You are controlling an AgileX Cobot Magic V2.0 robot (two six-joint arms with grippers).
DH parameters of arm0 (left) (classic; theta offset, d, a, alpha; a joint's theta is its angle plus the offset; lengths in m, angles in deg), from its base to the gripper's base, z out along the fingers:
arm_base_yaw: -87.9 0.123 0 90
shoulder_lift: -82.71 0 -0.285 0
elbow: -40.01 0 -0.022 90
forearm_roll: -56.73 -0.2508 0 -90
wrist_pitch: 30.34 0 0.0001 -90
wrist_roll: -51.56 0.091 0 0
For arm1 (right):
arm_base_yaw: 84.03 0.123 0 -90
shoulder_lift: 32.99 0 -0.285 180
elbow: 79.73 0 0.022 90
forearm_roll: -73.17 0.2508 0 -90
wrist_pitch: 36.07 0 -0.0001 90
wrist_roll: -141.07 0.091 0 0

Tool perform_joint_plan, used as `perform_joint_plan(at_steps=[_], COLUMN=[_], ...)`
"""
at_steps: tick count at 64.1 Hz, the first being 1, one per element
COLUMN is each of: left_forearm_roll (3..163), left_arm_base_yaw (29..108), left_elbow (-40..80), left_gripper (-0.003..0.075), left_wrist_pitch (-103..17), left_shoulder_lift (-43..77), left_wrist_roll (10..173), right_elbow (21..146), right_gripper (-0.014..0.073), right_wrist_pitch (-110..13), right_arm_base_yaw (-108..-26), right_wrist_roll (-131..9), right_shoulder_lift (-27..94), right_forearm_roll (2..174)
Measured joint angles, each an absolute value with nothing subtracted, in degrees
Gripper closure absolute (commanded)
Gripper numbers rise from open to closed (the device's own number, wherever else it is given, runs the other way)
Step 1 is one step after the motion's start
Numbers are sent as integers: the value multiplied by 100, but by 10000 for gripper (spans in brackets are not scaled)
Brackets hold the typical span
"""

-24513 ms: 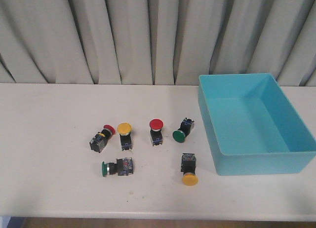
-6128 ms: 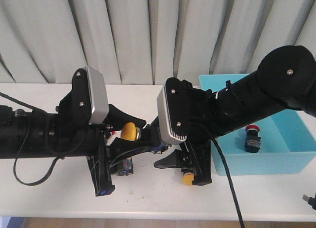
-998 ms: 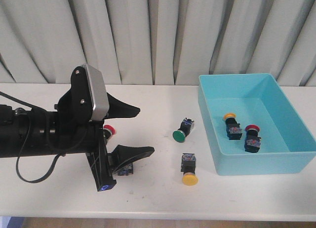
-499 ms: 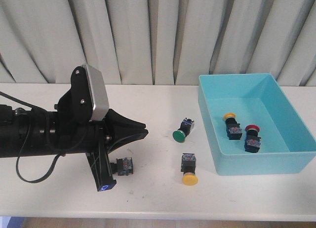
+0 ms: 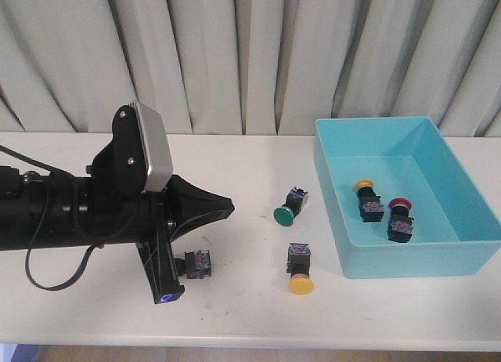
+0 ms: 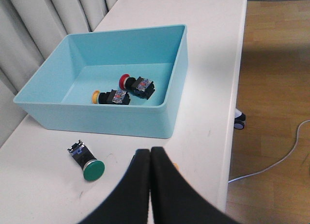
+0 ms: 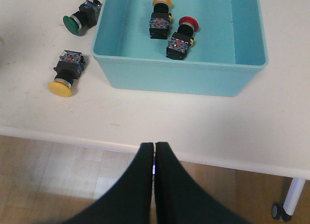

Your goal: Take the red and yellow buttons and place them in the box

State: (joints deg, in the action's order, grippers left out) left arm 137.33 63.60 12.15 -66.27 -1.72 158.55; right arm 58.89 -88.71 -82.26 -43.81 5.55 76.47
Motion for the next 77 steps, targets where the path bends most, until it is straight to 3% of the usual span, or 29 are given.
perform_joint_plan(at_steps=[21,38,52,65,77], left_forearm_roll=[13405,9596,7486,7154,7154], left_arm_base_yaw=[6360,6355,6562,7134,8040], left_elbow=[1215,1215,1125,18,-1577], left_gripper=[728,728,728,728,728], left_wrist_pitch=[-6562,-5171,-4703,-3577,-2866], left_shoulder_lift=[-166,7,422,1808,3833], left_wrist_roll=[15280,9707,7613,7435,7417], right_elbow=[5889,5889,5889,5889,5889], right_gripper=[600,600,600,600,600], right_wrist_pitch=[-8871,-8885,-8917,-8917,-8917], right_arm_base_yaw=[-8226,-8226,-8226,-8226,-8226], right_wrist_roll=[-4376,-4376,-4376,-4376,-4376], right_shoulder_lift=[555,555,555,555,555], right_forearm_roll=[7647,7647,7666,7666,7666])
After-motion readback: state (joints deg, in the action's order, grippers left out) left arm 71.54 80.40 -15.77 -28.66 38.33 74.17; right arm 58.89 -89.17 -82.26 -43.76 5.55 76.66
